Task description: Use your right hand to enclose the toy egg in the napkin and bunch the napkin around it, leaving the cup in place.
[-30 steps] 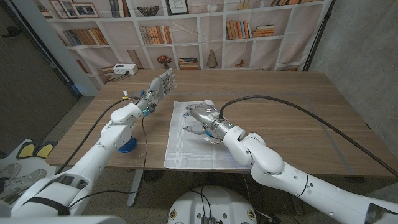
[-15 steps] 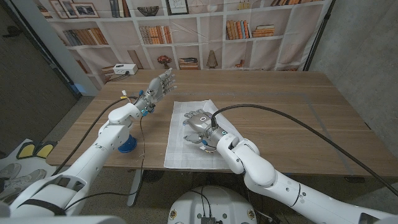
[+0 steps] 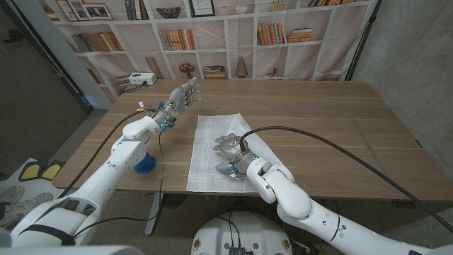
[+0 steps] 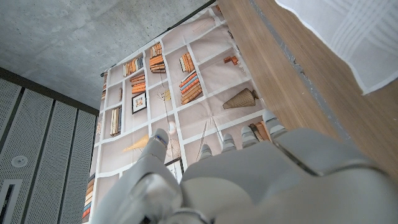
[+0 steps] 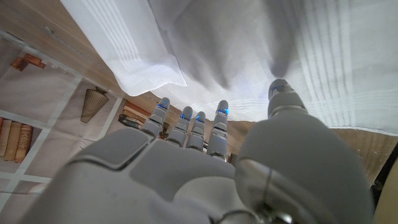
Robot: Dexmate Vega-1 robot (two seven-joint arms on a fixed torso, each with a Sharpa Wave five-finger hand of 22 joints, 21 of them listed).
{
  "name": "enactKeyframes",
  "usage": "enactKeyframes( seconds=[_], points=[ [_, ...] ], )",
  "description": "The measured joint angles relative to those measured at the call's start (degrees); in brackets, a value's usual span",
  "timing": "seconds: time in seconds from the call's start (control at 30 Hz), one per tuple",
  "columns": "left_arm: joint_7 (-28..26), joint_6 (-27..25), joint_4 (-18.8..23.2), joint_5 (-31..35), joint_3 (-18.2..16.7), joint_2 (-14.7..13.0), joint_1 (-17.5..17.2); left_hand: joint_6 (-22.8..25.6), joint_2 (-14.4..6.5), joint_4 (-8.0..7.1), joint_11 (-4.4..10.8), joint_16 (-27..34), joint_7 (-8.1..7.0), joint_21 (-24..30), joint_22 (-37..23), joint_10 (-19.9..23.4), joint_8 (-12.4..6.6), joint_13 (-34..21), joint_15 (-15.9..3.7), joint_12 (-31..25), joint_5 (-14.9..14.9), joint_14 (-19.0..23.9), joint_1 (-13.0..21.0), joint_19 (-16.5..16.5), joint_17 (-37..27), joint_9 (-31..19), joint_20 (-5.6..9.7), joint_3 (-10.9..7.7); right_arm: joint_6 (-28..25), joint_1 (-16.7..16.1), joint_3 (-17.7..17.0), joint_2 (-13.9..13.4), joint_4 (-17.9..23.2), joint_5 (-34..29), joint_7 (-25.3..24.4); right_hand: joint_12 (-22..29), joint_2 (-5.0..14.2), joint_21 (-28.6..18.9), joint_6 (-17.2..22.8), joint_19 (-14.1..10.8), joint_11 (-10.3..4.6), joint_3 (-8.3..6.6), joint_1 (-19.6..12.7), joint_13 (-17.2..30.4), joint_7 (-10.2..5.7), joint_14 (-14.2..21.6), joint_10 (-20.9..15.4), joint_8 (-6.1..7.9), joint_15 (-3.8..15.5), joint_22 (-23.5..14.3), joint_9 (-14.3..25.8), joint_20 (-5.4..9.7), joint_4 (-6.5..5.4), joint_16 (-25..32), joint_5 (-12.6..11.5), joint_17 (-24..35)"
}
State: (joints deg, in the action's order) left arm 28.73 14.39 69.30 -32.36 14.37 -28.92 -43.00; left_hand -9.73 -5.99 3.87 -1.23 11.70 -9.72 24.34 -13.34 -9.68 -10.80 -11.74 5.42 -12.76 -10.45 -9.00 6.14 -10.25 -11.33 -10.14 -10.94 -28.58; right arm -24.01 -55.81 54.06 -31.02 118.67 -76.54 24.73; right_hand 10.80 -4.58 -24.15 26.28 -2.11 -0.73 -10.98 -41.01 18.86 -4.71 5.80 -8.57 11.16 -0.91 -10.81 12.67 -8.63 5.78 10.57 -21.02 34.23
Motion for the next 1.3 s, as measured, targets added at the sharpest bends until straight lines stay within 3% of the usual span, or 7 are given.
enactKeyframes(
  seconds=[0.23, 0.4, 0.63, 0.73, 0.8, 1.0, 1.3],
  points=[
    [0.48, 0.0, -0.97, 0.01, 0.21, 0.22, 0.78, 0.0, 0.0, 0.0, 0.0, 0.0, 0.0, 0.0, 0.0, 0.0, 0.0, 0.0, 0.0, 0.0, 0.0, 0.0, 0.0, 0.0, 0.0, 0.0, 0.0, 0.0, 0.22, -0.54, -0.34, 0.47, -1.41, -1.17, 0.79, 0.46, 0.2, 0.0, 2.1, -0.93, -0.52, -0.2, -1.78, -0.35, -0.07, 0.27, -0.59, 1.26, 0.89, -0.23, -0.17, 0.84, 1.15, 1.04, -1.17, -0.51],
    [0.73, -0.01, -1.51, 0.06, 0.32, 0.29, 1.17, 0.0, 0.0, 0.0, 0.0, 0.0, 0.0, 0.0, 0.0, 0.0, 0.0, 0.0, 0.0, 0.0, 0.0, 0.0, 0.0, 0.0, 0.0, 0.0, 0.0, 0.0, 0.33, -1.01, -0.42, 0.6, -2.78, -1.71, -0.51, 2.98, 0.84, -1.62, 10.47, -6.65, -1.05, -0.56, -6.91, -1.24, 0.27, 5.44, -8.05, 3.92, 2.89, -0.09, -0.55, 2.64, 2.46, 3.4, -3.42, -1.63],
    [1.11, 0.14, -2.21, 0.11, 0.36, 0.33, 1.7, 0.0, 0.0, 0.0, 0.0, 0.0, 0.0, 0.0, 0.0, 0.0, 0.0, 0.0, 0.0, 0.0, 0.0, 0.0, 0.0, 0.0, 0.0, 0.0, 0.0, 0.0, 0.4, -1.96, -0.52, 0.48, -5.0, -2.39, -4.9, 5.07, 1.12, -3.07, 19.5, -12.9, -3.09, -1.25, -12.12, -2.12, 0.16, 12.02, -16.05, 6.57, 3.25, 0.16, -1.09, 5.25, 3.04, 4.95, -5.31, -2.91],
    [1.33, 0.26, -2.59, 0.11, 0.37, 0.38, 1.97, 0.0, 0.0, 0.0, 0.0, 0.0, 0.0, 0.0, 0.0, 0.0, 0.0, 0.0, 0.0, 0.0, 0.0, 0.0, 0.0, 0.0, 0.0, 0.0, 0.0, 0.0, 0.24, -2.26, -0.58, 0.44, -6.05, -2.5, -7.0, 6.22, 2.19, -3.62, 21.69, -14.87, -4.12, -2.01, -13.84, -2.38, -1.34, 14.62, -19.42, 7.69, 3.28, 0.16, -1.16, 6.28, 3.15, 5.55, -5.96, -3.28],
    [1.43, 0.3, -2.84, 0.11, 0.38, 0.43, 2.17, 0.0, 0.0, 0.0, 0.0, 0.0, 0.0, 0.0, 0.0, 0.0, 0.0, 0.0, 0.0, 0.0, 0.0, 0.0, 0.0, 0.0, 0.0, 0.0, 0.0, 0.0, 0.12, -2.36, -0.59, 0.44, -6.48, -2.54, -8.29, 6.92, 2.78, -3.74, 22.67, -15.63, -4.58, -2.66, -15.33, -2.62, -2.32, 16.1, -21.58, 8.45, 3.3, 0.16, -1.26, 7.01, 3.31, 5.56, -6.19, -3.44],
    [1.78, 0.46, -3.55, 0.11, 0.45, 0.58, 2.67, 0.0, 0.0, 0.0, 0.0, 0.0, 0.0, 0.0, 0.0, 0.0, 0.0, 0.0, 0.0, 0.0, 0.0, 0.0, 0.0, 0.0, 0.0, 0.0, 0.0, 0.0, -0.16, -2.73, -0.65, 0.43, -8.2, -2.47, -11.49, 9.71, 5.16, -4.26, 22.67, -18.33, -5.82, -4.34, -19.0, -2.48, -2.36, 21.1, -28.27, 11.58, 3.56, 0.15, -1.33, 8.47, 2.7, 6.01, -6.33, -3.71],
    [1.9, 0.48, -4.08, 0.11, 0.55, 0.76, 2.97, 0.0, 0.0, 0.0, 0.0, 0.0, 0.0, 0.0, 0.0, 0.0, 0.0, 0.0, 0.0, 0.0, 0.0, 0.0, 0.0, 0.0, 0.0, 0.0, 0.0, 0.0, -1.36, -4.28, -1.53, 0.8, -10.36, 0.75, -19.8, 10.44, 7.82, -4.7, 24.03, -19.81, -5.93, -5.02, -20.18, -2.48, -2.85, 23.17, -30.56, 13.23, 3.69, 0.15, -1.03, 9.34, 2.27, 6.45, -5.61, -3.27]
  ],
)
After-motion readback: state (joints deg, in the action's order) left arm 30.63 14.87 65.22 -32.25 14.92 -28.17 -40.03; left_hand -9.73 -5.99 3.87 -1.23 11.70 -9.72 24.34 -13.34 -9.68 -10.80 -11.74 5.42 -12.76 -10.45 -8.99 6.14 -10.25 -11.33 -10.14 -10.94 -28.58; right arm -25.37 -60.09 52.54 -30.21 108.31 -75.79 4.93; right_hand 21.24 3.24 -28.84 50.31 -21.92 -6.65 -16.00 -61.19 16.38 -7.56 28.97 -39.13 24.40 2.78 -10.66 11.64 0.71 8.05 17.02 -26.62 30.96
